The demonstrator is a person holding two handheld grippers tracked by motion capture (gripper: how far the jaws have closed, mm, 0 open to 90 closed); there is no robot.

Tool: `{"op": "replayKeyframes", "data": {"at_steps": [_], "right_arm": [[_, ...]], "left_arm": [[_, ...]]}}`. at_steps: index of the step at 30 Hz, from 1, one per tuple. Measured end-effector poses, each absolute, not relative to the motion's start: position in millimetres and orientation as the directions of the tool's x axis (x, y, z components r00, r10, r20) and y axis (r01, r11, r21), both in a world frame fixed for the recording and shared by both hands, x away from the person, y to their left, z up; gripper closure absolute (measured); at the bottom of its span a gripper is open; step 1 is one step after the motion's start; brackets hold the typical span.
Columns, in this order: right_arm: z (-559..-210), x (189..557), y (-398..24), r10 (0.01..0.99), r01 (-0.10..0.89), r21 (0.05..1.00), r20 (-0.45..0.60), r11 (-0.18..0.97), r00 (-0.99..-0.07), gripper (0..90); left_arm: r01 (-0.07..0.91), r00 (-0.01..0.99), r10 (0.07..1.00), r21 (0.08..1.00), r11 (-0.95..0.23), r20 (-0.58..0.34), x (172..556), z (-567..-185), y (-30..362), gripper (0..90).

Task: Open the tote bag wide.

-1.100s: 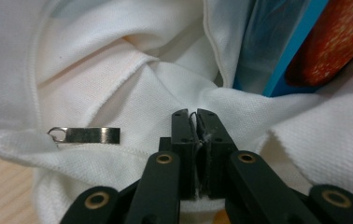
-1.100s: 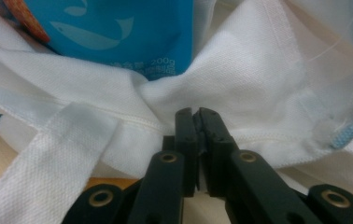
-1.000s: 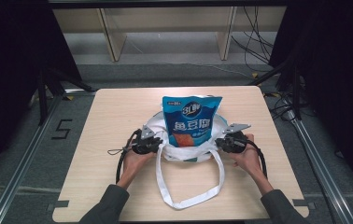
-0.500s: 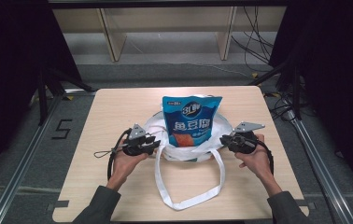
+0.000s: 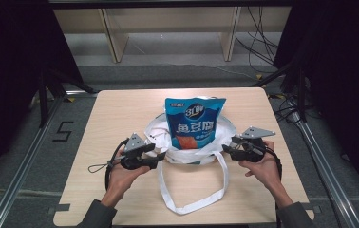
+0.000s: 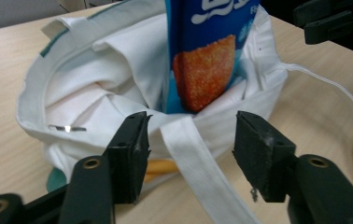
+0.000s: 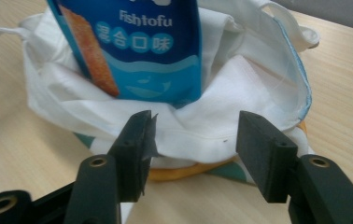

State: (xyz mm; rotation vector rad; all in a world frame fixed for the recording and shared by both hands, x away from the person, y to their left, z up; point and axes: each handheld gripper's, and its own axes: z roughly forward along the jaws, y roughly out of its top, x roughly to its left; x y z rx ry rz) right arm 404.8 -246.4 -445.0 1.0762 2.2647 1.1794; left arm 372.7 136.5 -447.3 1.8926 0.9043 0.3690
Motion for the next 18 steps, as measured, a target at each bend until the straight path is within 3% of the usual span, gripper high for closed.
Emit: {"op": "replayKeyframes", "data": {"at_steps": [7, 8, 12, 13, 18], "right_arm": [[-447.0, 384.9, -257.8, 0.771, 0.442, 0.823, 0.008, 0.357, -0.637, 42.4], [-446.8, 380.1, -257.2, 0.778, 0.474, 0.812, 0.04, 0.34, -0.626, 42.0], [-450.4, 374.4, -260.4, 0.761, 0.436, 0.821, 0.003, 0.368, -0.649, 40.4], [-450.9, 369.9, -258.7, 0.768, 0.468, 0.81, 0.035, 0.353, -0.639, 40.2], [-457.4, 359.7, -256.5, 0.746, 0.431, 0.809, -0.013, 0.399, -0.666, 38.8]], "left_arm": [[0.432, 0.688, 0.709, 0.871, -0.234, -0.151, 348.3, -453.9, 141.0, 35.2], [0.425, 0.695, 0.705, 0.871, -0.247, -0.139, 346.5, -454.8, 142.5, 34.9], [0.426, 0.69, 0.712, 0.869, -0.251, -0.132, 339.0, -460.8, 144.3, 31.8], [0.431, 0.687, 0.714, 0.867, -0.248, -0.137, 336.4, -462.9, 144.9, 31.2], [0.446, 0.688, 0.709, 0.861, -0.245, -0.155, 327.6, -470.0, 146.6, 27.0]]}}
